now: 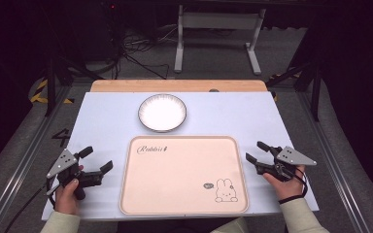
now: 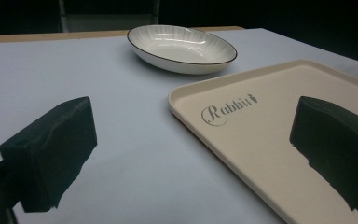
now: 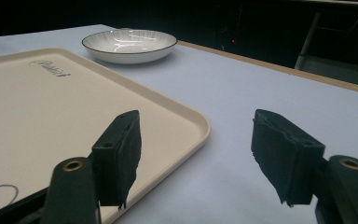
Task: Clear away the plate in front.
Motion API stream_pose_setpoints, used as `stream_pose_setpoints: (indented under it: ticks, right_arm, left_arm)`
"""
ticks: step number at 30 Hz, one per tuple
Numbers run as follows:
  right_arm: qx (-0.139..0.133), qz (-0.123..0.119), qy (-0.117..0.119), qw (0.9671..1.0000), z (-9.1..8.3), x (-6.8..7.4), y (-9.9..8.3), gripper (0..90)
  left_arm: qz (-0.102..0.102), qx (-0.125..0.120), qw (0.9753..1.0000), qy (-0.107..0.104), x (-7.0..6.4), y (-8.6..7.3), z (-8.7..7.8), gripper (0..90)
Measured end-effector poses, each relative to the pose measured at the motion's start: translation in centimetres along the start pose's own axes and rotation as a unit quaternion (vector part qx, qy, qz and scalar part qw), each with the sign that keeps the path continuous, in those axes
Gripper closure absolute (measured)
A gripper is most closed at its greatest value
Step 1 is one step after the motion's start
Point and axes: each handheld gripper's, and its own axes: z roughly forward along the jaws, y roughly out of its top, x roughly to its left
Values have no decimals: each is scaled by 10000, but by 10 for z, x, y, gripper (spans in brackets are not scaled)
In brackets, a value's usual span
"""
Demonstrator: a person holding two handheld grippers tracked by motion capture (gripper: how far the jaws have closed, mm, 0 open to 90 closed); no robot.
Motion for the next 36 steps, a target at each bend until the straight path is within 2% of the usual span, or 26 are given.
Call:
stream_pose_setpoints:
  ticks: [2, 3, 5, 8, 10, 14, 19, 21, 24, 30, 36]
  right_arm:
    - [-11, 7, 10, 10000, 0, 0, 0, 338]
    - [-8, 11, 11, 10000, 0, 0, 0, 338]
    - [-4, 12, 12, 10000, 0, 0, 0, 335]
    - [-12, 14, 17, 10000, 0, 0, 0, 326]
    - [-22, 13, 14, 10000, -1, 0, 0, 314]
    - [-45, 47, 18, 10000, -1, -1, -1, 285]
    - [-41, 136, 17, 9999, -1, -3, -1, 239]
    - [-46, 195, 13, 9998, -1, -4, -1, 222]
    - [-61, 254, 9, 9997, -1, -5, -1, 213]
    - [-60, 279, -1, 9996, -1, -5, -1, 202]
    - [-100, 343, -18, 9994, -2, -6, -2, 202]
  left_arm:
    - [-43, -82, 9999, -73, 2, 1, -3, 21]
    - [-167, -144, 9997, -128, 2, 2, -4, 22]
    - [-187, -213, 9994, -177, 1, 5, -6, 12]
    - [48, -311, 9991, -275, -2, 8, -7, 6]
    - [172, -269, 9993, -207, -5, 10, -6, 14]
    - [250, -112, 9996, -15, -10, 16, 1, 34]
    - [286, -210, 9994, -21, -13, 27, 4, 48]
    - [304, -302, 9990, -81, -14, 35, 7, 49]
    - [222, -382, 9989, -139, -12, 45, 12, 54]
    - [197, -390, 9987, -245, -8, 61, 28, 62]
    - [184, -320, 9988, -324, -5, 69, 48, 59]
